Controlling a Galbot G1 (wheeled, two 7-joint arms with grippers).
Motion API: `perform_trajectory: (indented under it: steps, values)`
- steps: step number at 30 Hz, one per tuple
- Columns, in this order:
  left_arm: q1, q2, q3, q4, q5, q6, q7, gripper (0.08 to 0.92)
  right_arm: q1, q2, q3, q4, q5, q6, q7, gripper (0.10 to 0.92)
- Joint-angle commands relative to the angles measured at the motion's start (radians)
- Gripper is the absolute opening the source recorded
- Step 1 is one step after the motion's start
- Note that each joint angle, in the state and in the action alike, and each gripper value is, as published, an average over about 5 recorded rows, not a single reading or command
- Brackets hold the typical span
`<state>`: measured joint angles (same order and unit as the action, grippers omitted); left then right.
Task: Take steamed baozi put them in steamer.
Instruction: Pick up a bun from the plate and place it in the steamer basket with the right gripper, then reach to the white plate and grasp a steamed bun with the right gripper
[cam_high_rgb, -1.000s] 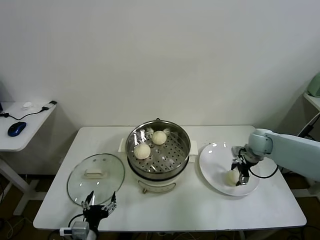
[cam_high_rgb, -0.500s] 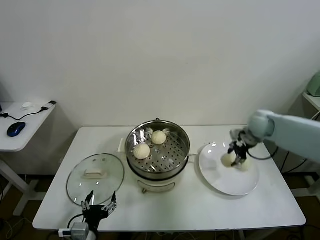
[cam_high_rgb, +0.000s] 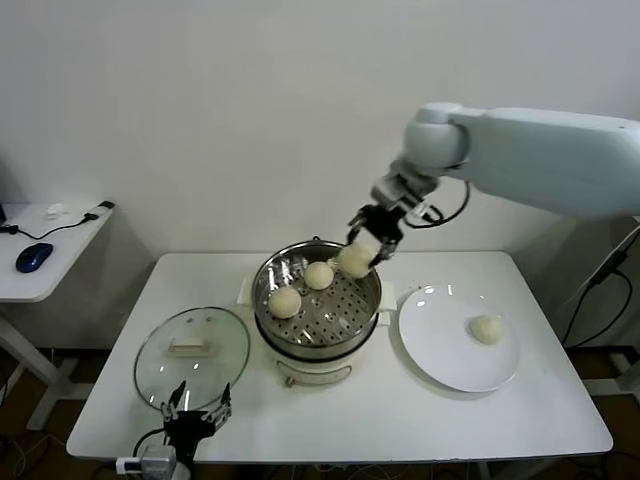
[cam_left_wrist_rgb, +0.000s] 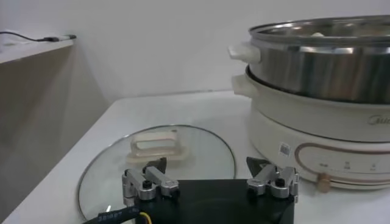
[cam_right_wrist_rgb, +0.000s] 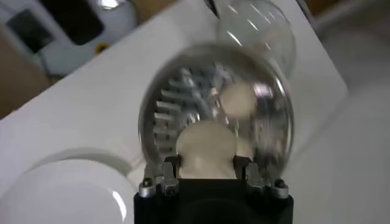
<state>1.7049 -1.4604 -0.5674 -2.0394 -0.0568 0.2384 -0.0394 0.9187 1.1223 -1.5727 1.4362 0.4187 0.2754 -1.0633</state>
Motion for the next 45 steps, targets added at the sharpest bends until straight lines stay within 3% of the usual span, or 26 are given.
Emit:
perform_trajectory:
  steps: [1, 8, 15, 22, 27, 33, 38, 42, 45]
  values:
    - [0.001, 0.001, 0.0, -0.001, -0.001, 0.0, 0.0, 0.823, -0.116, 0.176, 0.005, 0.068, -0.259, 0.287, 0.013, 0.594]
    - [0.001, -0.002, -0.001, 0.002, -0.001, 0.0, -0.001, 0.823, -0.3, 0.196, 0.034, -0.108, -0.445, 0.307, 0.085, 0.594]
    - [-0.001, -0.002, -0.006, 0.009, -0.004, -0.001, -0.005, 0.823, -0.365, 0.221, 0.06, -0.203, -0.496, 0.321, 0.122, 0.61]
    - [-0.006, -0.004, -0.007, 0.009, -0.006, 0.001, -0.011, 0.823, -0.368, 0.224, 0.068, -0.223, -0.486, 0.323, 0.183, 0.732]
    - [-0.007, -0.009, -0.005, 0.004, -0.005, 0.004, -0.013, 0.823, -0.258, 0.171, 0.065, -0.19, -0.357, 0.34, 0.124, 0.814]
    - [-0.001, -0.009, 0.0, -0.007, -0.001, 0.003, -0.01, 0.823, 0.011, 0.041, -0.059, -0.227, -0.016, 0.333, -0.007, 0.823]
    - [0.003, -0.007, 0.0, -0.007, -0.001, -0.001, -0.008, 0.823, 0.179, -0.154, -0.218, -0.299, 0.157, 0.137, -0.132, 0.823]
    - [0.002, -0.003, 0.0, -0.005, -0.003, -0.003, -0.008, 0.823, 0.24, -0.35, -0.409, -0.247, 0.136, -0.132, -0.099, 0.823]
    - [-0.002, 0.0, -0.001, -0.003, -0.008, -0.007, -0.009, 0.823, 0.14, -0.509, -0.433, -0.233, 0.077, -0.247, -0.063, 0.823]
